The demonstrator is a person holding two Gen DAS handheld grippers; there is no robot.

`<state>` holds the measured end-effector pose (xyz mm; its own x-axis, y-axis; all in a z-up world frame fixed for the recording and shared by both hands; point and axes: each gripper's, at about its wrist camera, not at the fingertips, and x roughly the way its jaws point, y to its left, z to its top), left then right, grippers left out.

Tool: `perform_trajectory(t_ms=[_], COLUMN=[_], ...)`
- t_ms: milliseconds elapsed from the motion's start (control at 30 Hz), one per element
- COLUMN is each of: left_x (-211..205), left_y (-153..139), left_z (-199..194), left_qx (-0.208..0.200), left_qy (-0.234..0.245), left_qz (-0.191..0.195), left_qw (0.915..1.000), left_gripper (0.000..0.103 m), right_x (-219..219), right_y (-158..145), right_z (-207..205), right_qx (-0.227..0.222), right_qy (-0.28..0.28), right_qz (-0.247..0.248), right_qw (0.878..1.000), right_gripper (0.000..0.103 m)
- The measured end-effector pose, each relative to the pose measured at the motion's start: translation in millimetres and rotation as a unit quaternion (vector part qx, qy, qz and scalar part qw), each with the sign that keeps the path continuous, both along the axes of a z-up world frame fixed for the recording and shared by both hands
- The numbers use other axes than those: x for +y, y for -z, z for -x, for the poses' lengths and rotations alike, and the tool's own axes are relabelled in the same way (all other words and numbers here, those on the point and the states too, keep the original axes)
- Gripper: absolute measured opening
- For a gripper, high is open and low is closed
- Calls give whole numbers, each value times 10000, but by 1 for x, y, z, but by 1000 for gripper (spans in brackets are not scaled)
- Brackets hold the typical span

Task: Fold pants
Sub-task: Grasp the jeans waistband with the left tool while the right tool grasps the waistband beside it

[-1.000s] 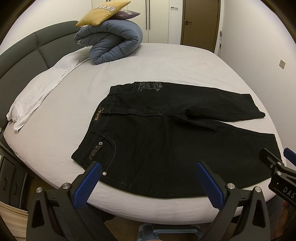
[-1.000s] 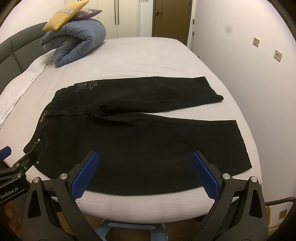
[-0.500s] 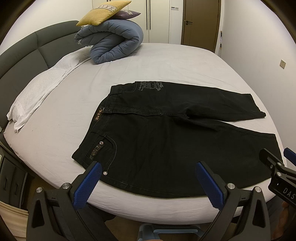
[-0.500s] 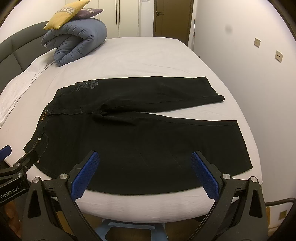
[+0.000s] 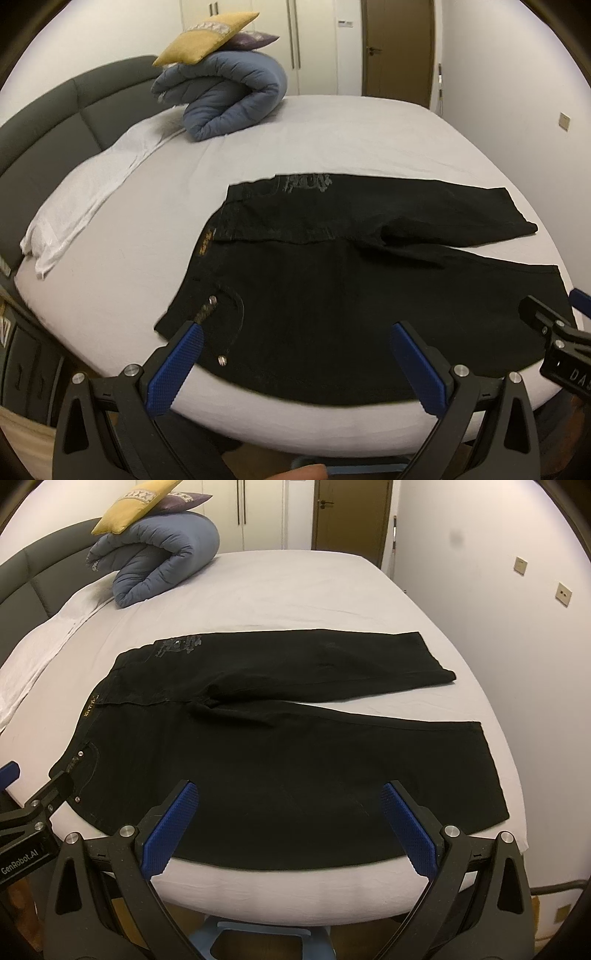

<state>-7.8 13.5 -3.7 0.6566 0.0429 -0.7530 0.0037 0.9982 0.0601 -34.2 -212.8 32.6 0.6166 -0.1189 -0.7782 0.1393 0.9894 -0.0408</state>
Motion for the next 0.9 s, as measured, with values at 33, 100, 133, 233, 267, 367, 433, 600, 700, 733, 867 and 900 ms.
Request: perform_trajectory(t_ms=[33, 100, 133, 233, 267, 367, 433, 600, 700, 733, 867, 900], left_x=[5, 14, 22, 44, 48, 59, 60, 69, 68, 68, 72, 73], left_y=[-1, -6, -8, -13, -15, -9, 4, 25, 51, 61, 99, 105], left_z=[-6, -21, -33, -79, -96, -148, -187, -282, -342, -360, -416, -425], left_qx=[-43, -114, -167, -105, -68, 117, 563, 503, 867, 972, 1644, 1739], left_qy=[120, 232, 329, 728, 881, 1421, 1593, 1808, 2236, 2348, 2764, 2835], left_qz=[15, 76, 116, 206, 236, 221, -119, -655, -826, -927, -930, -945], left_qw=[9999, 9996, 9993, 9971, 9958, 9895, 9856, 9800, 9673, 9627, 9423, 9383], left_gripper=[103, 103, 103, 103, 103, 103, 103, 103, 103, 103, 93, 93], right_x=[-1, -2, -3, -8, -9, -18, -24, -33, -34, -34, -40, -41], right_y=[0, 0, 0, -1, -2, -6, -5, 4, 17, 21, 41, 45], right_z=[-4, -15, -22, -53, -63, -107, -135, -205, -245, -254, -294, -303], right_qx=[-8, -26, -30, -33, -32, -148, -171, -99, 93, 131, 311, 319], right_qy=[-53, -211, -333, -781, -915, -1319, -1564, -2302, -2794, -2879, -3258, -3354], right_qz=[-8, -39, -99, -313, -343, -358, -331, -314, -241, -225, -235, -257], right_qw=[10000, 9998, 9994, 9965, 9952, 9905, 9870, 9726, 9598, 9573, 9446, 9412], right_gripper=[101, 101, 101, 101, 101, 101, 101, 97, 85, 81, 71, 70])
